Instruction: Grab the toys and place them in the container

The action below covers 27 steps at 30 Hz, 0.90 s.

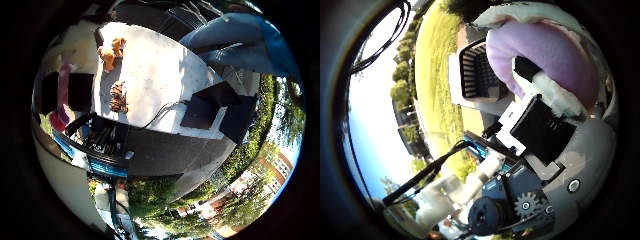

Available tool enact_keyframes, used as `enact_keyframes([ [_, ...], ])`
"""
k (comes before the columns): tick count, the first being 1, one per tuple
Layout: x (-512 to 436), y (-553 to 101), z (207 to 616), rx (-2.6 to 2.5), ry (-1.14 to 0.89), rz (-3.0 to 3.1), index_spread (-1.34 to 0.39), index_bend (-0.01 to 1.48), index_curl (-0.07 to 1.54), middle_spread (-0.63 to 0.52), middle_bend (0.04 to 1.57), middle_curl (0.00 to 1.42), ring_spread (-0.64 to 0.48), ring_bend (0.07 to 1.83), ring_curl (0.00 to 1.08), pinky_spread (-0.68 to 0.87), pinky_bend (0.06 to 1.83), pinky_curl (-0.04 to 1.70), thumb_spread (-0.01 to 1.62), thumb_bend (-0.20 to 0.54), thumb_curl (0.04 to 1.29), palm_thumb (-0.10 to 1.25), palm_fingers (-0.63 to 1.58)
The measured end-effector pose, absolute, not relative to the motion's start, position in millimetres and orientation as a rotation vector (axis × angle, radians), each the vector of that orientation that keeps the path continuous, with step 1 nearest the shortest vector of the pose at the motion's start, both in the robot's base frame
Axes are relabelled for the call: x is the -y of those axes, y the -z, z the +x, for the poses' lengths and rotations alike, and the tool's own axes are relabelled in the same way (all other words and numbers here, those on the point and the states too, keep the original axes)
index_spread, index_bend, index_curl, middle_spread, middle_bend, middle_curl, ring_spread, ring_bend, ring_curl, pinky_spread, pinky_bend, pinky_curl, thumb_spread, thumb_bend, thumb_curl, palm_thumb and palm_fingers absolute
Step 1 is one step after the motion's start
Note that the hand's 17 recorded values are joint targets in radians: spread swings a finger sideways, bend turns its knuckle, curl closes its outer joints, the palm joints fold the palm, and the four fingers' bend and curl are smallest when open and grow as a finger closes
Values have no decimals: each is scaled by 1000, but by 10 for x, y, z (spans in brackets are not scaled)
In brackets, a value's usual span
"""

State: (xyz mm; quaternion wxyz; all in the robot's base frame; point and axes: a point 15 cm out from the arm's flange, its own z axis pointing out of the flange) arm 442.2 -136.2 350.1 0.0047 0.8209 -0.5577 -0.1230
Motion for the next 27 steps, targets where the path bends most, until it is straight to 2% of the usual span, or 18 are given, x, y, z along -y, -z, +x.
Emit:
enact_keyframes([
  [5,454,-4045,4377,1559,296,2774,-1023,1016,242,-283,1218,1171,-153,1476,919,131,1511,972,1087,-14,779,956,763],
  [12,-881,-4126,4400,1419,337,2910,-1024,1051,292,-278,1254,1185,-153,1514,921,118,1532,1007,1091,-13,811,947,719],
  [17,-1517,-3744,4730,1418,302,2923,-1013,1062,341,-274,1279,1187,-152,1541,919,111,1547,1026,1091,-8,837,961,692],
  [23,-1942,-2689,5083,1431,396,2829,-1001,1057,411,-268,1305,1185,-150,1568,914,105,1568,1035,1088,-12,856,964,665],
  [27,-2051,-2128,5341,1501,378,2792,-995,1049,467,-264,1322,1182,-149,1585,910,101,1580,1039,1091,-22,859,927,650],
])
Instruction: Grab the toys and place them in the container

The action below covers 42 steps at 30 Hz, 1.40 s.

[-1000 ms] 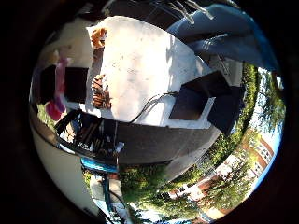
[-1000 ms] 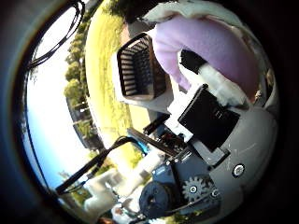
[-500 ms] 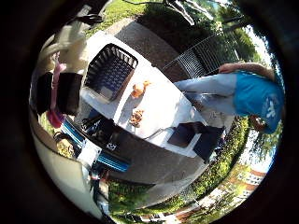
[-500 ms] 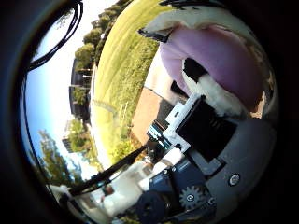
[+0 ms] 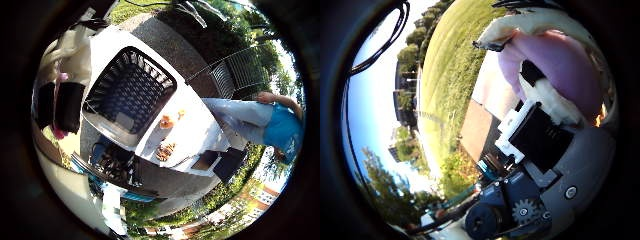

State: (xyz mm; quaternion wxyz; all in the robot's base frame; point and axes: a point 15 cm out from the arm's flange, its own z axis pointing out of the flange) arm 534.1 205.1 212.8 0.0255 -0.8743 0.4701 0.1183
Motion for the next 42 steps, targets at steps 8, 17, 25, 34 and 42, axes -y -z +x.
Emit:
enact_keyframes([
  [8,-1891,-1333,5560,-1592,-382,-2665,-968,968,603,-247,1338,1154,-119,1644,885,107,1537,1056,1158,-18,794,850,507],
  [17,-1372,-1145,5442,-1664,-527,-2660,-507,545,481,-19,391,655,172,832,517,319,1144,819,1173,-30,605,763,-307],
  [25,-822,-1629,5401,-1589,-558,-2650,-471,314,372,41,139,463,262,549,358,435,896,649,1133,-25,555,834,-121],
  [34,359,-2626,4926,-1681,-601,-2539,-430,190,329,81,151,347,288,453,318,490,752,525,1129,-38,510,789,-43],
  [42,1500,-2329,4284,-1938,-700,-2432,-278,161,294,144,174,326,301,420,311,492,678,451,1156,-36,463,683,-14],
])
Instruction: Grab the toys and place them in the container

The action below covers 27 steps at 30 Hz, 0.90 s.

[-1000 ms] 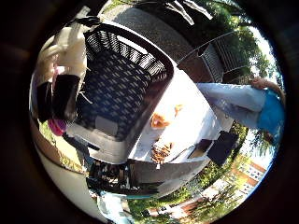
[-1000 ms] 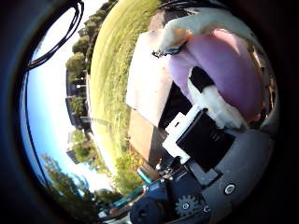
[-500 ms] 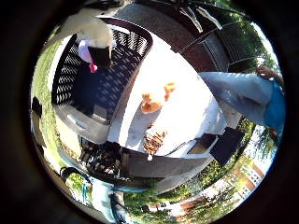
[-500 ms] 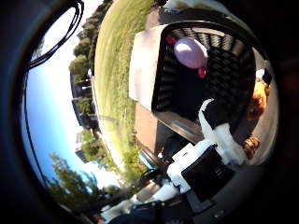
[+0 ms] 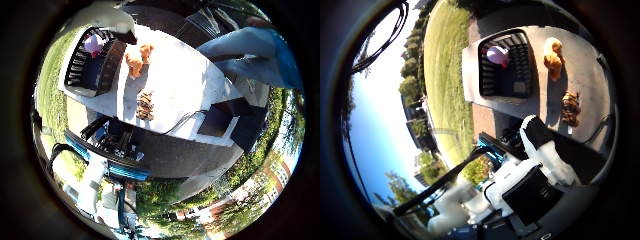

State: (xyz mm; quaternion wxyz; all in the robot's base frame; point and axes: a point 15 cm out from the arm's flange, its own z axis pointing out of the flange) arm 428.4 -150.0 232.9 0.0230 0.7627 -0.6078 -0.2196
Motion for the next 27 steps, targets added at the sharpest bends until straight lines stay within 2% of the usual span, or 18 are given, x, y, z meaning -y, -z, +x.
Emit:
enact_keyframes([
  [7,2021,-1495,4027,2023,578,2261,-234,185,281,153,174,323,304,467,319,495,651,402,1166,-29,431,638,119],
  [13,2128,-645,3771,2087,635,2146,-207,133,267,149,170,322,304,485,328,511,711,399,1168,-26,420,636,128],
  [22,2170,320,3850,2171,554,2003,-131,144,238,164,192,332,313,507,327,523,767,386,1160,-30,405,616,112],
  [27,2210,743,3666,2137,551,1912,-85,159,238,159,191,341,315,501,320,527,776,365,1153,-29,398,608,139],
])
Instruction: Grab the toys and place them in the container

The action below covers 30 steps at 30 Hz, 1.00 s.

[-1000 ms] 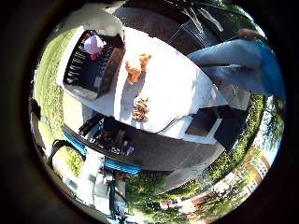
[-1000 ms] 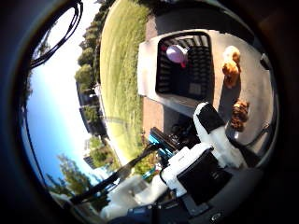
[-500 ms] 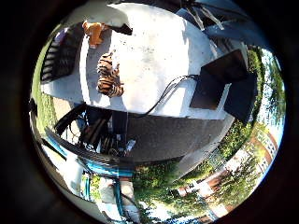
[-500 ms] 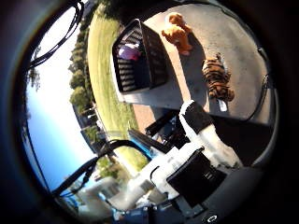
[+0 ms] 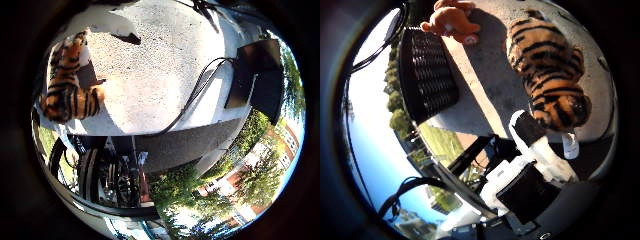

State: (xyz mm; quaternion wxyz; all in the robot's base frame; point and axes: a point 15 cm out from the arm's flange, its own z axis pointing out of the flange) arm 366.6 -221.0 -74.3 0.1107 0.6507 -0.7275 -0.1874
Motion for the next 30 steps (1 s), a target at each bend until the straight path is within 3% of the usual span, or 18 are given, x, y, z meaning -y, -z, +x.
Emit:
enact_keyframes([
  [4,2069,900,3606,2101,584,1906,-39,142,229,104,231,360,324,573,326,534,800,345,1151,-26,395,609,306],
  [6,1982,925,3647,2071,577,1930,-58,140,218,54,307,387,303,687,346,538,869,343,1149,-22,395,621,575],
  [10,1953,894,3721,2029,543,1973,-189,92,149,-17,608,519,201,1024,459,482,1000,406,1138,-13,408,678,1015],
  [13,1962,796,3769,2016,517,1995,-287,150,111,-71,797,647,110,1226,581,441,1086,504,1124,-8,426,739,1005],
  [17,2009,616,3859,2036,481,2004,-435,244,43,-132,958,778,27,1295,650,370,1272,612,1086,28,490,905,1079],
  [21,2138,454,3757,2064,512,1965,-555,344,-2,-160,1037,862,-15,1324,685,310,1346,682,1065,39,551,995,1073],
  [25,2079,148,3543,2046,642,1912,-677,437,-23,-182,1075,932,-44,1353,713,265,1376,737,1070,8,601,995,1027],
  [30,1866,-444,3707,2057,669,2004,-799,516,-23,-194,1102,993,-62,1385,738,231,1396,781,1088,-11,650,988,992],
])
